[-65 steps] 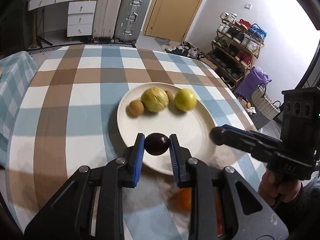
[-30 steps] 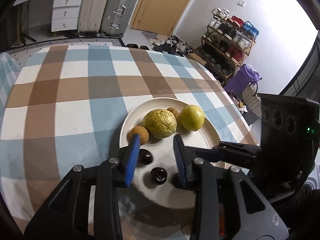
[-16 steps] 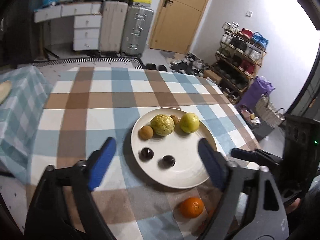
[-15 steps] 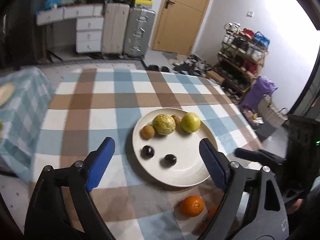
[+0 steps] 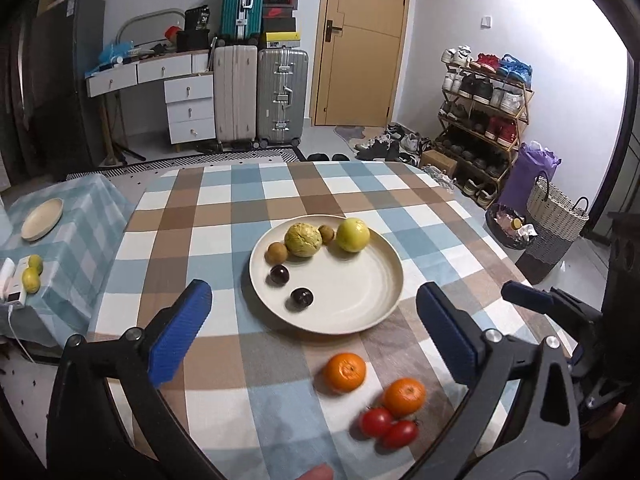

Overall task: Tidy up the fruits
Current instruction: 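Withdraw both tools from the plate toward the tomatoes and oranges, then grasp a red tomato with the left gripper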

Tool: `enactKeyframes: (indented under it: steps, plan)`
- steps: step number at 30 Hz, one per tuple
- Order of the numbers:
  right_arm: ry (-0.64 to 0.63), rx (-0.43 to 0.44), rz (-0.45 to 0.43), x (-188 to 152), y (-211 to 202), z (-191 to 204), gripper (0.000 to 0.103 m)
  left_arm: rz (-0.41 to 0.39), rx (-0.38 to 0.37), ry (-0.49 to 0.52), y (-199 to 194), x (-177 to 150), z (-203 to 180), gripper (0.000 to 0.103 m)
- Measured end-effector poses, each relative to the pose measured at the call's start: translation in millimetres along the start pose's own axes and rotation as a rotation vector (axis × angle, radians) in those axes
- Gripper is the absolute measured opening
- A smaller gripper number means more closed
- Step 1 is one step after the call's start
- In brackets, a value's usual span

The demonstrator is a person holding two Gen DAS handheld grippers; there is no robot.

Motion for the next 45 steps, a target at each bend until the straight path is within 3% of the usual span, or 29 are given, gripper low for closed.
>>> enactKeyframes:
  steps: [13, 19, 33, 45]
  plan:
    - [-0.036, -0.046, -0.054, -26.7, -44.9, 19.6, 0.103, 0.006, 0.034, -0.048, -38.8, -42.1, -11.0, 0.102]
    - [-0.018, -0.037, -0.042, -42.2, -49.1, 19.0, 0.103, 0.064, 0.02, -0.071, -41.0, -76.1, -14.4, 0.102]
    - [0.017, -0.05, -0.004, -69.1, -45.0, 17.5, 0.103, 0.229, -0.006, -0.104, 6.9, -132.5, -19.8, 0.102]
    - [0.055, -0.073, 0.016, -80.4, -37.2, -1.9, 0.103, 0.278, -0.03, -0.095, 36.2, -138.6, -34.7, 0.102]
Point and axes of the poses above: each gripper's, at about its wrist camera, not at the fingertips, and y roughly the way its jaws point, z to its left, x to its top, the point moved 2 cm from there along y, roughly the way its jaws point, and after that the axes turned 8 degrees about x, right-handed, at the moved point
